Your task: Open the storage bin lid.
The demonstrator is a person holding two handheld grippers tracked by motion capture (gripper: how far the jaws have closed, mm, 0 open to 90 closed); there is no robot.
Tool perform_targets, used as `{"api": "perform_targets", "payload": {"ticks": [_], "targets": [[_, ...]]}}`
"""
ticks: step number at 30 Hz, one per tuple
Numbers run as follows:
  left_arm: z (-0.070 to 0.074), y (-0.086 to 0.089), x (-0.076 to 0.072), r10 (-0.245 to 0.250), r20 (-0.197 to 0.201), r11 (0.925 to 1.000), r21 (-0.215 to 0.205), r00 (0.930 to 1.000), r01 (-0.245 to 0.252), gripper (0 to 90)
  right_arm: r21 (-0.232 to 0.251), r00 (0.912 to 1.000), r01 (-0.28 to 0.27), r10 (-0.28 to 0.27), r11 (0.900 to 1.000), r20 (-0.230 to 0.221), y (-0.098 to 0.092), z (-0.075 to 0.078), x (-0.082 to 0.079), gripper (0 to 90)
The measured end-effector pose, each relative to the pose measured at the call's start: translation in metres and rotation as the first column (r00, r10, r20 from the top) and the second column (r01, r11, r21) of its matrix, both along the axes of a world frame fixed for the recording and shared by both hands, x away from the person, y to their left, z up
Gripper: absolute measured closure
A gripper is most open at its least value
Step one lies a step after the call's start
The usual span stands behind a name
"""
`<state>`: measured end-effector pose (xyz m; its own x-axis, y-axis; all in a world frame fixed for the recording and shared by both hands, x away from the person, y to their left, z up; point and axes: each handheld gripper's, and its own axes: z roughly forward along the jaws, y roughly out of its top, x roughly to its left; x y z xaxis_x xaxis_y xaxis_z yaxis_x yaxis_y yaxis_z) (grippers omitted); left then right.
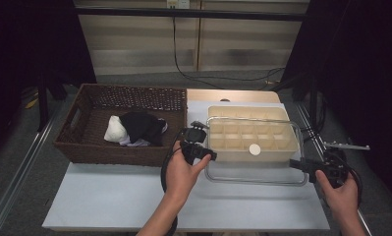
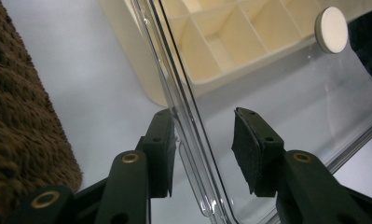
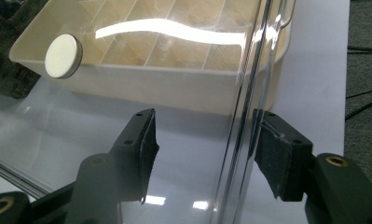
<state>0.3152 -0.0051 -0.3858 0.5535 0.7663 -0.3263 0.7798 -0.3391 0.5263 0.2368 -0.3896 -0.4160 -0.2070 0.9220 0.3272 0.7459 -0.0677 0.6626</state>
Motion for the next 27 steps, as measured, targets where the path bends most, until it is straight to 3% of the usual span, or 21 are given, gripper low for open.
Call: {"api": "perform_targets", "payload": {"ticks": [9,27], "targets": [[-0.011,0.001,-0.017,-0.027,-0.002,0.9996,-0.002,0.9996,0.027,60.2,-0.002,0.9996,-0.008,0.008,1.0,-0.027,-0.002,-0.01,-0.014,41.6],[-0.033,0.0,-0.044,-0.079,-0.018,0.9968,0.007,0.9967,0.08,61.4,0.007,0.9998,0.004,-0.004,1.0,-0.02,-0.007,-0.023,-0.039,42.4]]}}
